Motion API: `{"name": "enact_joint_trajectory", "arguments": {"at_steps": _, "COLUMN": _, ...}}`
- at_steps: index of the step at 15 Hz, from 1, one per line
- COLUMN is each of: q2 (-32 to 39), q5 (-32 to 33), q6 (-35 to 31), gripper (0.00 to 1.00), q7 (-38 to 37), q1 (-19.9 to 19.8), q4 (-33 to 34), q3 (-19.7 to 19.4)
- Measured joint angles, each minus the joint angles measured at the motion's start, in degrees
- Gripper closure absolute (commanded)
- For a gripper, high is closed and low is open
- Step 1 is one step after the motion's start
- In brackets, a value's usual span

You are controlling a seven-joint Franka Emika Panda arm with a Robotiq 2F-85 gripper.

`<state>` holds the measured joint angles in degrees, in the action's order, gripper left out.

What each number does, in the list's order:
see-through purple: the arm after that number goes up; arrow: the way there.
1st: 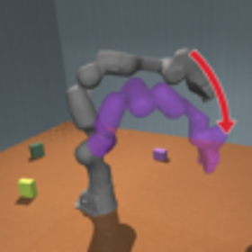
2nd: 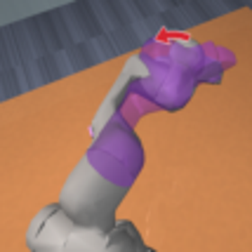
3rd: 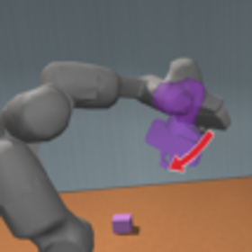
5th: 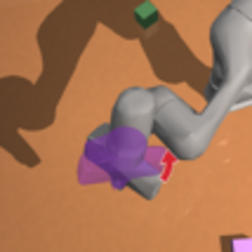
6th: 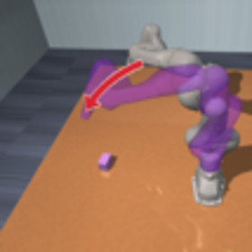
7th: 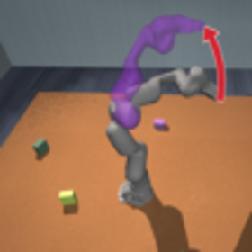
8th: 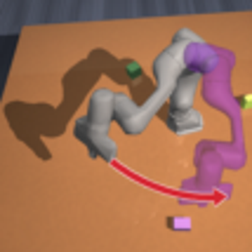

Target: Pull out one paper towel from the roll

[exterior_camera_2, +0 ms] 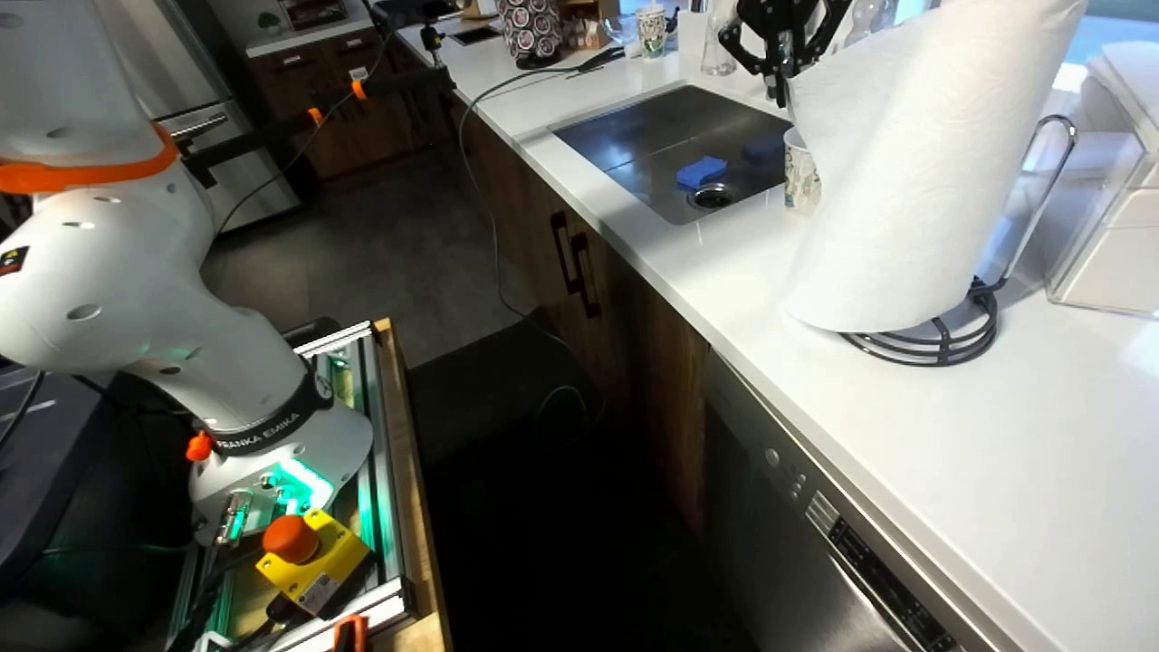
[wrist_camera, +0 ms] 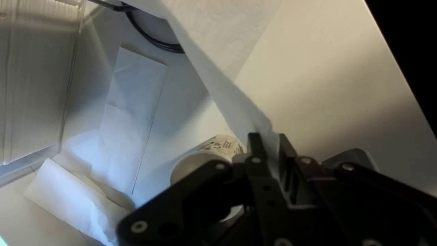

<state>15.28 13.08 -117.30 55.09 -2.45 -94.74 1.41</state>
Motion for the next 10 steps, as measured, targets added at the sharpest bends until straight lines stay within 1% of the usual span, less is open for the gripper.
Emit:
{"name": "enact_joint_trajectory", "arguments": {"at_steps": 1, "q2": -0.7, "q5": -0.1, "q6": 0.0, "gripper": 0.44, "q7": 0.0, "q1": 0.0, "q4": 0.0, "q3": 0.1}}
{"name": "enact_joint_trajectory", "arguments": {"at_steps": 3, "q2": -2.6, "q5": -0.3, "q6": 0.0, "gripper": 0.31, "q7": 0.0, "q1": 0.1, "q4": 0.1, "q3": 0.2}}
{"name": "enact_joint_trajectory", "arguments": {"at_steps": 4, "q2": -3.7, "q5": -0.3, "q6": 0.0, "gripper": 0.22, "q7": -0.3, "q1": 0.1, "q4": 0.1, "q3": 0.3}}
{"name": "enact_joint_trajectory", "arguments": {"at_steps": 5, "q2": -4.9, "q5": -0.3, "q6": 0.0, "gripper": 0.15, "q7": -1.2, "q1": 0.2, "q4": 0.1, "q3": 0.3}}
{"name": "enact_joint_trajectory", "arguments": {"at_steps": 6, "q2": -5.9, "q5": -0.4, "q6": 0.1, "gripper": 0.06, "q7": -3.0, "q1": 0.2, "q4": 0.2, "q3": 0.2}}
{"name": "enact_joint_trajectory", "arguments": {"at_steps": 7, "q2": -6.9, "q5": -0.4, "q6": 0.5, "gripper": 0.02, "q7": -5.8, "q1": 0.2, "q4": 0.2, "q3": 0.1}}
{"name": "enact_joint_trajectory", "arguments": {"at_steps": 8, "q2": -7.7, "q5": -0.4, "q6": 1.1, "gripper": 0.00, "q7": -8.8, "q1": 0.3, "q4": 0.2, "q3": 0.0}}
{"name": "enact_joint_trajectory", "arguments": {"at_steps": 10, "q2": -9.0, "q5": -0.2, "q6": 2.8, "gripper": 0.00, "q7": -15.0, "q1": 0.3, "q4": 0.2, "q3": -0.2}}
